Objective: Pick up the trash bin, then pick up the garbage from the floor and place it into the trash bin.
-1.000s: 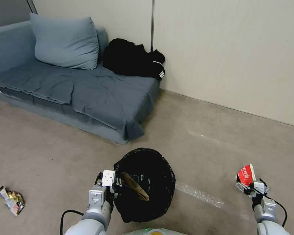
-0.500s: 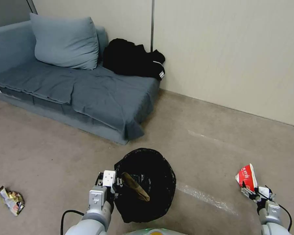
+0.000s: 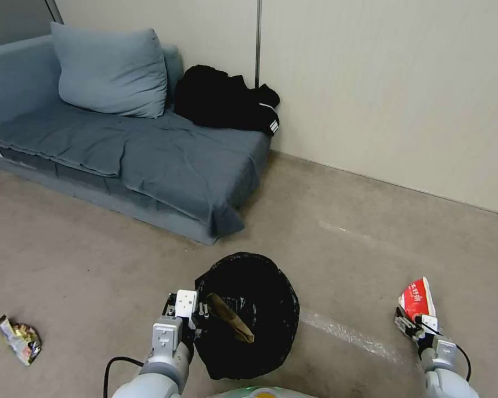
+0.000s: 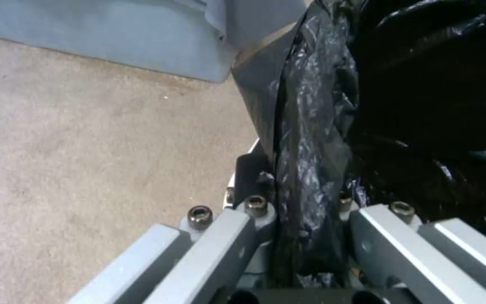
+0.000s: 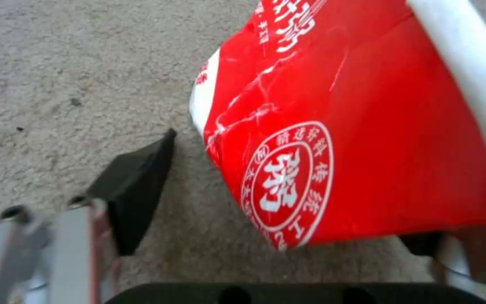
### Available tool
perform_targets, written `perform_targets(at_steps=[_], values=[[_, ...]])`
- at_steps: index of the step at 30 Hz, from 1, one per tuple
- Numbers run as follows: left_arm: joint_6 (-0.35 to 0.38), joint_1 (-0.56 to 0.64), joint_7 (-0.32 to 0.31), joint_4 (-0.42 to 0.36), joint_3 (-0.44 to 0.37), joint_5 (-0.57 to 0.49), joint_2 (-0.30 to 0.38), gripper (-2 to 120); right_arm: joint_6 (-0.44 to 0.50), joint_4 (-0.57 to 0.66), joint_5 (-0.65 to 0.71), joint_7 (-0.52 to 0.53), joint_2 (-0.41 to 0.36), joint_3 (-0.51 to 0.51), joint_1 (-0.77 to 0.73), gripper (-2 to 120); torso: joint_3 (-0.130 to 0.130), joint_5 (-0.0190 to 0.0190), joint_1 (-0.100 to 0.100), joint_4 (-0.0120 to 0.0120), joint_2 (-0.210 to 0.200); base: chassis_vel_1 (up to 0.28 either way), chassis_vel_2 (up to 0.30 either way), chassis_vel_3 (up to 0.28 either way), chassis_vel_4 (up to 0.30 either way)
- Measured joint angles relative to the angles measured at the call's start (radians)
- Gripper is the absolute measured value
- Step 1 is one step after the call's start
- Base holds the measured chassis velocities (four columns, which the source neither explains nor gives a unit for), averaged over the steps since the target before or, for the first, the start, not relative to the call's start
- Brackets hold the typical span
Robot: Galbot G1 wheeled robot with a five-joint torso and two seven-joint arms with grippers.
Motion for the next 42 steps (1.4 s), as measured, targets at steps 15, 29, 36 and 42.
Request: perform_targets(at_steps=[15,29,36,42], values=[[0.0,-0.004,0.0,0.007,0.011,0.002,0.004,1,0.006,0.04,0.001,-0.003,0.0,0.004,-0.021,22,0.0,-0.0001,0.0,0.0001,0.0,0.0,0.0,0.0,0.0],[-0.001,-0.002,0.0,0.011,0.012,0.005,0.003,1,0.02,0.064,-0.006,-0.002,0.001,0.004,-0.028,0,0.0,0.0002,0.0,0.0001,0.0,0.0,0.0,0.0,0.0],[-0.001,-0.004,0.0,0.013,0.019,0.008,0.001,1,0.018,0.121,-0.004,0.002,0.007,0.005,-0.046,0,0.0,0.0,0.0,0.0002,0.0,0.0,0.0,0.0,0.0],[-0.002,-0.004,0.0,0.013,0.018,0.009,0.001,1,0.033,0.187,-0.004,0.011,0.018,0.008,-0.089,0,0.0,0.0,0.0,0.0001,0.0,0.0,0.0,0.0,0.0]])
